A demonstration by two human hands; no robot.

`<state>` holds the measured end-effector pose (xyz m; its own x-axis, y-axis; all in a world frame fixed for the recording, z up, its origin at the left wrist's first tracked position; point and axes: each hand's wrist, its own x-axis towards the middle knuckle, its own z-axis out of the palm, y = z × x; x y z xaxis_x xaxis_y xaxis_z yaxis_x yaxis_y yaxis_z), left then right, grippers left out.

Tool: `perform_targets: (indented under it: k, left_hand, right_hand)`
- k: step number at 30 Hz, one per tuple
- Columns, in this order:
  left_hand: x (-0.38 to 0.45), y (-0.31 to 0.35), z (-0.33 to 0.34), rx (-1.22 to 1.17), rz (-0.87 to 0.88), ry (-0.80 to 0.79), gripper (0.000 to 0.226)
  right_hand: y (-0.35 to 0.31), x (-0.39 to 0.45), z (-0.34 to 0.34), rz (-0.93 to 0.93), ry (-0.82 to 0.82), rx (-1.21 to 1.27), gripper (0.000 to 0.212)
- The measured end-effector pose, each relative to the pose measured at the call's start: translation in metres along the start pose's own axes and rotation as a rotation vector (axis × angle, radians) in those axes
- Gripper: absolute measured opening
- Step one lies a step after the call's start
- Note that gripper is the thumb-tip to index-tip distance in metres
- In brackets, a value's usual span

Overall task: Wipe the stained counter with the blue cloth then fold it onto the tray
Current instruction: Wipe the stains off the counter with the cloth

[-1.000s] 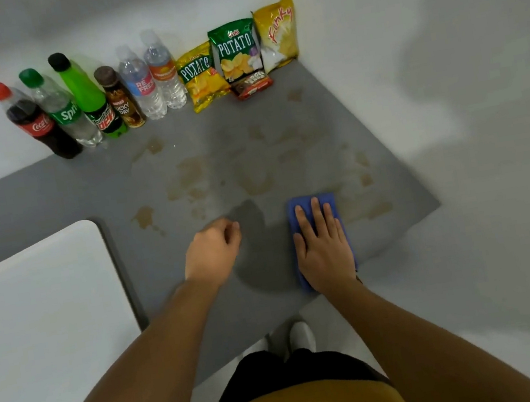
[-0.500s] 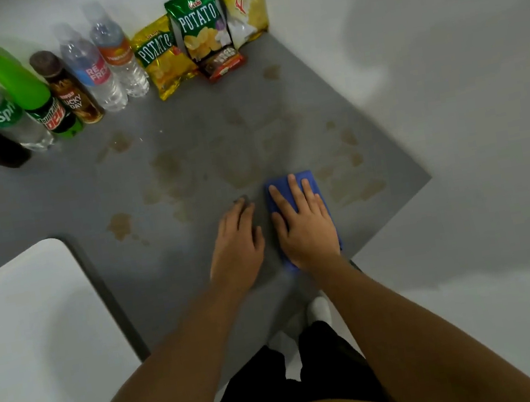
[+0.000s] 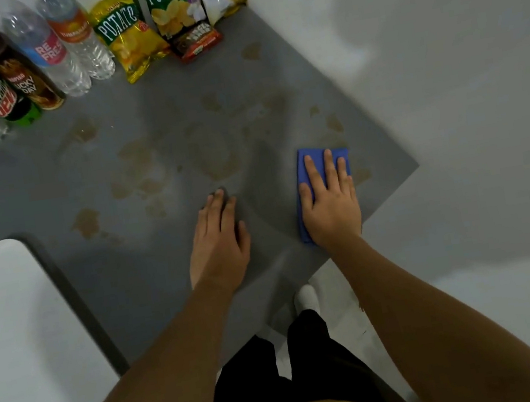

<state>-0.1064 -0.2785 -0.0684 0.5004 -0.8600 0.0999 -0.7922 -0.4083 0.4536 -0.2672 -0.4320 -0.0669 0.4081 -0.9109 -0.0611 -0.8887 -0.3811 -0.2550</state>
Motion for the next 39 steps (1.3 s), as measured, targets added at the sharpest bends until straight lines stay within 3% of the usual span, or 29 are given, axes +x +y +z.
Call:
perform_targets:
  k: [8,17,24,31,39]
  left_hand:
    - [0.0,0.001,0.003,0.016,0.001,0.025,0.048]
    - [0.0,0.002,0.001,0.037,0.011,0.009,0.048]
    - [-0.001,0.001,0.002,0.026,0.018,0.025,0.046]
    - [0.0,0.003,0.001,0.018,0.009,0.026,0.047]
    - [0.001,0.003,0.002,0.0,-0.006,0.021,0.048]
  right_hand:
    - [-0.044,-0.048,0.028,0.006,-0.056,-0.038,0.065]
    - [-0.044,0.022,0.014,-0.152,-0.066,0.03,0.062]
    - [-0.007,0.065,-0.006,-0.037,-0.066,0.038,0.06]
    - [0.022,0.045,-0.011,0.143,-0.038,0.031,0.06]
    - [-0.015,-0.019,0.015,0.16,-0.015,-0.018,0.065]
